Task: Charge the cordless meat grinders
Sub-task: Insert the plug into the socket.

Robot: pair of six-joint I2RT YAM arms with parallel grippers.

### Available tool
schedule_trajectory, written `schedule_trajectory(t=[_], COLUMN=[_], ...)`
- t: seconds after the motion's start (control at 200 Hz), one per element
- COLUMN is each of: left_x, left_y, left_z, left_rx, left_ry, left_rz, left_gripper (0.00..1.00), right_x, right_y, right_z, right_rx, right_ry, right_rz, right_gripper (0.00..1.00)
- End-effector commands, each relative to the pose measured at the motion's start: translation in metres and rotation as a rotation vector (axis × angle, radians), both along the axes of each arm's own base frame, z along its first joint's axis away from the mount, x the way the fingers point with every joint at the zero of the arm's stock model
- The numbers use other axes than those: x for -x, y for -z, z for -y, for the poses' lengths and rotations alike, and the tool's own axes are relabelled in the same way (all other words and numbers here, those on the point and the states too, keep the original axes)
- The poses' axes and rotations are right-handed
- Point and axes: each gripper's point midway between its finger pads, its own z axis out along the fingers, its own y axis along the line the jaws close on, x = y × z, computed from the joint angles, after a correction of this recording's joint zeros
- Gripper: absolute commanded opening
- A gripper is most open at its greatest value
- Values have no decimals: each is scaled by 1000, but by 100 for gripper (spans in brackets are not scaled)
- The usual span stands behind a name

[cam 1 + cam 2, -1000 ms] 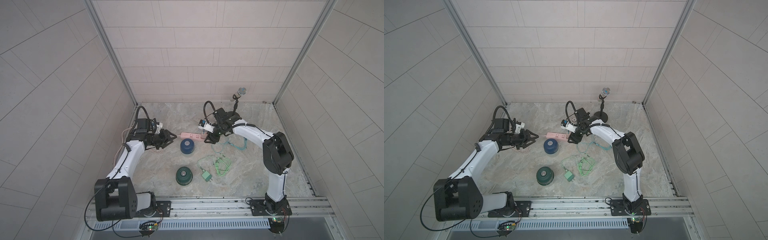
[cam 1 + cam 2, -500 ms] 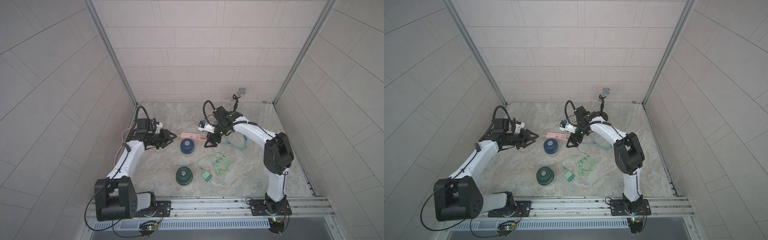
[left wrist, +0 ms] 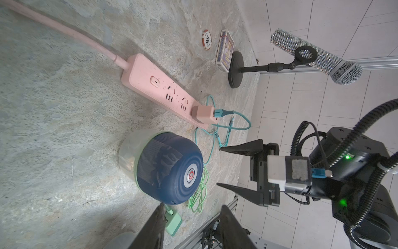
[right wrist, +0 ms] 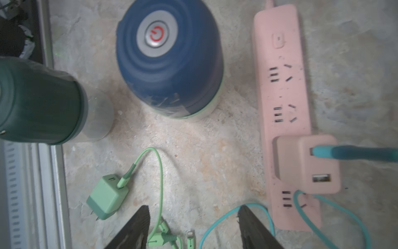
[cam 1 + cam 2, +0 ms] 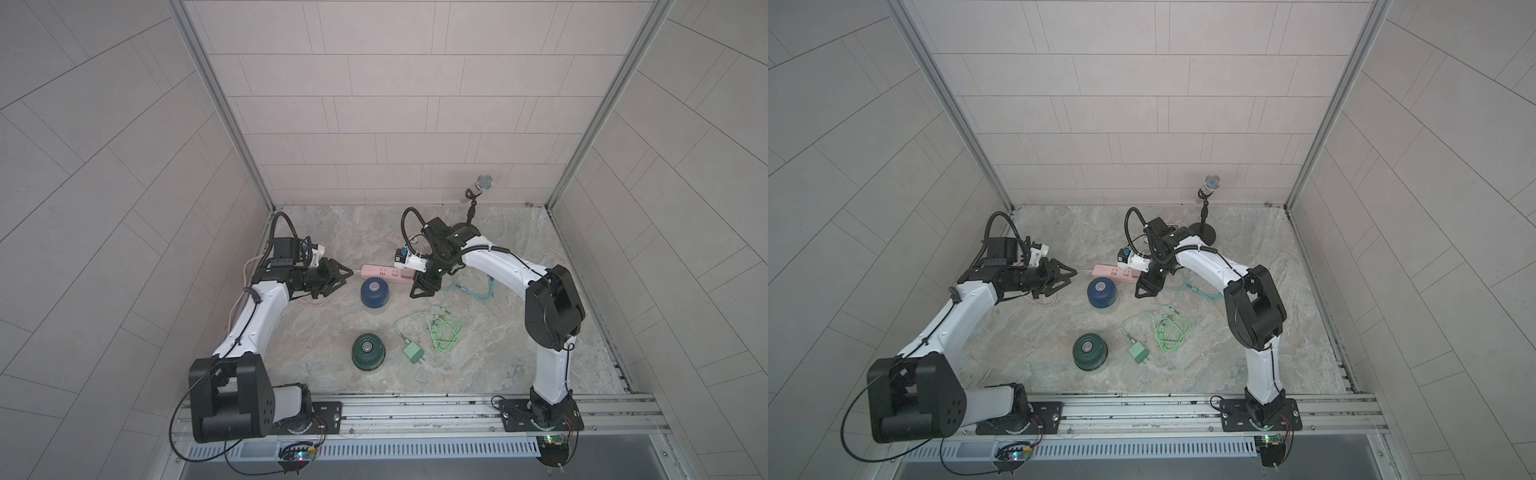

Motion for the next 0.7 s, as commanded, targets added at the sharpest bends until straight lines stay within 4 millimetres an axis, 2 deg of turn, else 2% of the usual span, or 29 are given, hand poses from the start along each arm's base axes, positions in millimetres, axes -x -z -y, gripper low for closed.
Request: schedule_trajectory(t=[0.0,0.13,0.23,0.39,0.695], left_x=[2,3,4,5,4], left_y=[-5,-4,-4,-2,-1], left_z=[-1,-1,-1,-2,-3], left_rx=[1,1,-1,-3,-5], left_ry=[2,1,-2,-7,-14], left_rz=[36,33,33,27,25], left_gripper=[45,45,45,44,44], right_x=[-28,-43,-51,-56,-46], right_y=[-16,-16,-12,-4,35], right_z=[-2,-7,-11,-15,-7], right_rx=[-18,-14,-10,5,102], right_ry=[32,35,37,-4,-10], right_rz=[172,206,213,213,144], right_gripper=[60,49,44,42,40])
